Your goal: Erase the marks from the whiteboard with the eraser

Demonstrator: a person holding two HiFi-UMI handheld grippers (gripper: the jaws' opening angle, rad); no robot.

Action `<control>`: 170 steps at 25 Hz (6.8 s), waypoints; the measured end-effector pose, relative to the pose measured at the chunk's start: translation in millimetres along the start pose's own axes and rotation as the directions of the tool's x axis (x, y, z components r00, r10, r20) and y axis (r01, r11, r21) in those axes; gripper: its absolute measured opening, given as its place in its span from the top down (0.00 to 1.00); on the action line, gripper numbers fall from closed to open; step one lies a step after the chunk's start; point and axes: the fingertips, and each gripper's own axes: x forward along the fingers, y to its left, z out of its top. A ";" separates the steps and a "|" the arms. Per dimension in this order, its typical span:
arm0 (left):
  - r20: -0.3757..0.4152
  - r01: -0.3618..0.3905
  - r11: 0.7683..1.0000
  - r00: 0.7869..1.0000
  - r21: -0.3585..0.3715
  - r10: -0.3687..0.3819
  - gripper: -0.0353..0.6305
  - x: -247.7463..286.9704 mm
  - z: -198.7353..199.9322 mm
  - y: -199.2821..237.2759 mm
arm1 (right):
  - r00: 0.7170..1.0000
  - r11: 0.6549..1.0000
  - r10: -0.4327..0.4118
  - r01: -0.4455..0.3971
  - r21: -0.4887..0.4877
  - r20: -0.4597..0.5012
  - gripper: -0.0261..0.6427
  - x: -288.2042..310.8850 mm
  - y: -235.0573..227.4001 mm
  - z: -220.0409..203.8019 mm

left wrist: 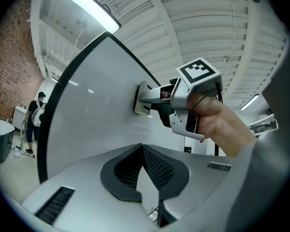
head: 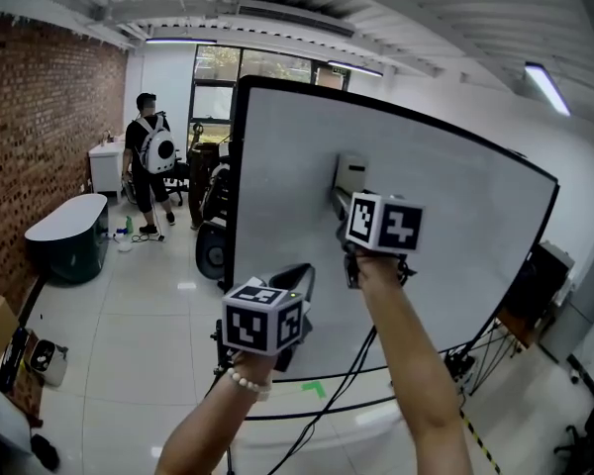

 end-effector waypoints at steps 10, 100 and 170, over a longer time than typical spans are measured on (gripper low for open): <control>0.015 -0.004 0.999 1.000 -0.048 0.005 0.97 -67.1 2.6 46.1 | 0.999 0.999 0.032 -0.032 -0.009 0.027 0.59 12.4 118.5 -2.8; -0.133 0.076 0.996 0.988 -0.042 -0.081 0.97 298.5 -130.2 -229.8 | 0.997 0.997 0.072 -0.072 0.019 -0.021 0.59 -46.5 -413.1 -129.7; -0.180 0.153 0.987 0.971 -0.039 -0.158 0.97 641.5 -267.6 -509.2 | 0.998 1.000 0.003 -0.003 0.003 -0.059 0.59 -119.4 -989.3 -212.7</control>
